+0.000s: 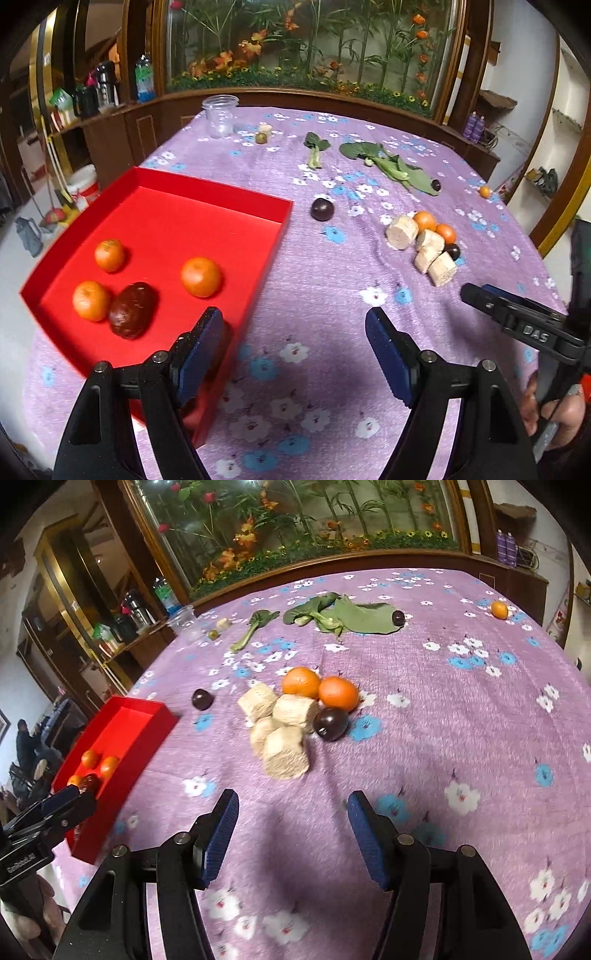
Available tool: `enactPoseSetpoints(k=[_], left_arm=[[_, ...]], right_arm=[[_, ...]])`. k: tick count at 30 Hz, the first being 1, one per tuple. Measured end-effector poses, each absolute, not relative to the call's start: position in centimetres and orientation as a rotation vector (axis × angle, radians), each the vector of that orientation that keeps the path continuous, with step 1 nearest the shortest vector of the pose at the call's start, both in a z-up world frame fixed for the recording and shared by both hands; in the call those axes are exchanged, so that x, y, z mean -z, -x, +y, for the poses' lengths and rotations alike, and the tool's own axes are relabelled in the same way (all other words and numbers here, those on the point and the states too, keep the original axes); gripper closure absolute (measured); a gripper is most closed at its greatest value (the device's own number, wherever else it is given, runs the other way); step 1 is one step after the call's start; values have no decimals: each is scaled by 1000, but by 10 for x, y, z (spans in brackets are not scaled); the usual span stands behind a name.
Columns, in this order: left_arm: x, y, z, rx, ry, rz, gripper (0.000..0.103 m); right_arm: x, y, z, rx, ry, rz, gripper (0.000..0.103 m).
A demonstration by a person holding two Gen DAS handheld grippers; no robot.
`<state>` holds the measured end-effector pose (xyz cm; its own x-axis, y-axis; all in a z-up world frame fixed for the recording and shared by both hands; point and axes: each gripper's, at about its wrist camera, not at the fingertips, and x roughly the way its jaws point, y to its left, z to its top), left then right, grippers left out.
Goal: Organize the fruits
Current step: 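Move both grippers back from the tray to the remaining pile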
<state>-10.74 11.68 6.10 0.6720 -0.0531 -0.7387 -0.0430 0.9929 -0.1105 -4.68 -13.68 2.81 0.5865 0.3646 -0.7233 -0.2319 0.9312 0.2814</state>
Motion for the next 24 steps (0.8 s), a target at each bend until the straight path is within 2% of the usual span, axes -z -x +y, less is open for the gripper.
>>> enactPoseSetpoints(k=[9,18,20,22,24], left_arm=[[-61,76,112,77,156,854,24],[-53,5,63,207,105,880,25],[-49,-7,53,235,102,897,25],[-47,-15,47,240,82,892,25],[-43,-24,41,247,62,893,25]], right_arm=[[-23,16,-107,-351,-16,892,37],[-18,10,-103,-350,15,894,38],[-17,9,-109,-359,-2,899,48],[-15,7,-112,-371,-20,913,54],[-14,7,-114,-384,-34,911,54]])
